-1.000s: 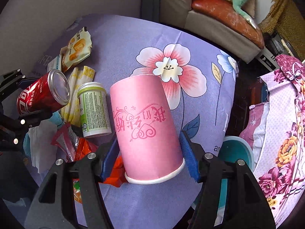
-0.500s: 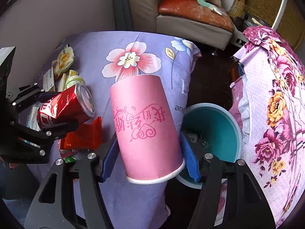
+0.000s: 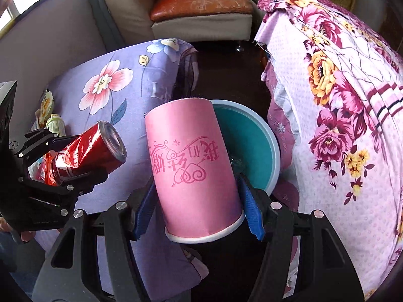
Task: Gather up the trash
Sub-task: 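Carry can and pink cup over the wastebasket and release both inside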
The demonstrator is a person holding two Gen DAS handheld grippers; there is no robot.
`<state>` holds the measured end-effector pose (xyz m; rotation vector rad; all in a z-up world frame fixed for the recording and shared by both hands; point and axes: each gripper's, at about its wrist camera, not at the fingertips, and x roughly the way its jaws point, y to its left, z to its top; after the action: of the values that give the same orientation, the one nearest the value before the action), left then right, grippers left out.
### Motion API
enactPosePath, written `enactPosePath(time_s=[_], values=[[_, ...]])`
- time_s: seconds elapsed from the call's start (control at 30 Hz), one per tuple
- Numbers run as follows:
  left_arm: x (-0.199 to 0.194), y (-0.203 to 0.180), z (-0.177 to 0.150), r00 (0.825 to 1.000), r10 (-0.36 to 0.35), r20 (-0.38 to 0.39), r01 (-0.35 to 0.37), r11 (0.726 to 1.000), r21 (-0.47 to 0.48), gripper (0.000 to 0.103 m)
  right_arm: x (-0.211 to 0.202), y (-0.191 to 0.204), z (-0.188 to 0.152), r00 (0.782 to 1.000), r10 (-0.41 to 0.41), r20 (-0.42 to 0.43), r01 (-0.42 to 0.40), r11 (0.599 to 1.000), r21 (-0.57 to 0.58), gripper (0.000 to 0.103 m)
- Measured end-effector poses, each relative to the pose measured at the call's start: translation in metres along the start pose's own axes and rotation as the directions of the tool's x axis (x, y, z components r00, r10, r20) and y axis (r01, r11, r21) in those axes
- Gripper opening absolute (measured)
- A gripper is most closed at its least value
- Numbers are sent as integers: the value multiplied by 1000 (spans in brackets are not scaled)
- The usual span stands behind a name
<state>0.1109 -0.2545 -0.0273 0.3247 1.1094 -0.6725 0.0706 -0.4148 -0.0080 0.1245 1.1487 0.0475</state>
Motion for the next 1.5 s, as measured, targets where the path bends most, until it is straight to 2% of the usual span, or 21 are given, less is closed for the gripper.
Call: enactPosePath(time_s=[0.2,0.6,0.8,1.1,1.27,1.33,1.5], values=[[25,-21,19,1000,-14,-24,15,999,32,68,5,-30,-4,1000,-9,0,9,998,66,59],[52,-30,43,999,-26,-25,26,999,26,70,17,-51,4,999,-38,-15,39,995,90,59],[49,-25,46,1000,-18,2,18,1000,6,88,22,-52,8,999,-48,-23,50,995,85,59],[47,-15,37,1000,9,-3,-9,1000,-2,91,36,-50,11,997,-57,-53,61,995,85,60],[43,-7,30,1000,19,-5,-19,1000,-13,91,45,-45,11,995,-54,-81,61,995,79,65],[40,-3,27,1000,16,-4,-16,1000,-21,91,46,-43,13,995,-48,-88,56,995,86,74],[31,3,20,1000,17,1,-17,999,-33,91,39,-35,15,995,-62,-79,69,994,81,76]])
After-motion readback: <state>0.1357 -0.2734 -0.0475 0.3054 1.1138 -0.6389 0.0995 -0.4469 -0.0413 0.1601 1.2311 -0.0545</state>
